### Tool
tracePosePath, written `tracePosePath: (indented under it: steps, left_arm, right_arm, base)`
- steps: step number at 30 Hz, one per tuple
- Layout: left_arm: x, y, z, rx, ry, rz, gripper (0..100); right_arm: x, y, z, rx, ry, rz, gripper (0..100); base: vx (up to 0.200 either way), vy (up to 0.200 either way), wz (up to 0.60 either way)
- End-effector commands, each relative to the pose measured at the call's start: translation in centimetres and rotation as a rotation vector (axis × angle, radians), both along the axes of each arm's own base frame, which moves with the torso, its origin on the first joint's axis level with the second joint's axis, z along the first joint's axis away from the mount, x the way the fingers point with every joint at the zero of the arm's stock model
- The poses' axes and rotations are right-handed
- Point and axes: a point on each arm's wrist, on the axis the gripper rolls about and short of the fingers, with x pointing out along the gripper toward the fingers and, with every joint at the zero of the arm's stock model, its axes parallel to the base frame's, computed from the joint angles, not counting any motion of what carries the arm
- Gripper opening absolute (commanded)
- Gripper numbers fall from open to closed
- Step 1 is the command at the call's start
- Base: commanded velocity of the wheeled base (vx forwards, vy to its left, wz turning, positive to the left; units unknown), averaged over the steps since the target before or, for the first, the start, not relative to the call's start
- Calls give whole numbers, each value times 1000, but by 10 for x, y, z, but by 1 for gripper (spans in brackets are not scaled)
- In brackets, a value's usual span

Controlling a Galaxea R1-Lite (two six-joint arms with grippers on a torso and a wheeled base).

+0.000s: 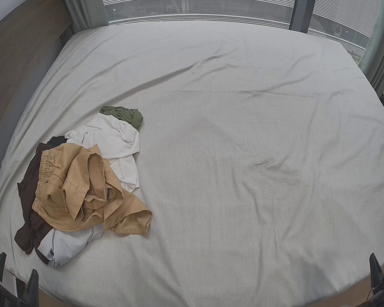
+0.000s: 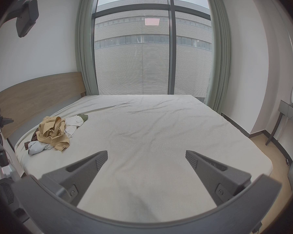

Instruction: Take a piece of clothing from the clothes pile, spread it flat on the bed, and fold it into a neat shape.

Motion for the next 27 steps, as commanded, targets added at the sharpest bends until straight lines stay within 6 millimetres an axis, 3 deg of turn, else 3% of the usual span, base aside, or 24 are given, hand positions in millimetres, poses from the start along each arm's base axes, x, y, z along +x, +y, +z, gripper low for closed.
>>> tracePosePath:
  steps: [1,27]
  left_arm:
    - [0,0,-5,-2,3,1,100]
    - [0,0,-5,-2,3,1,100]
  right_arm:
    - [0,0,-5,-12,6,3,100]
    - [0,0,-5,-18,3,-2,100]
  base:
    - [0,0,0]
    - [0,0,0]
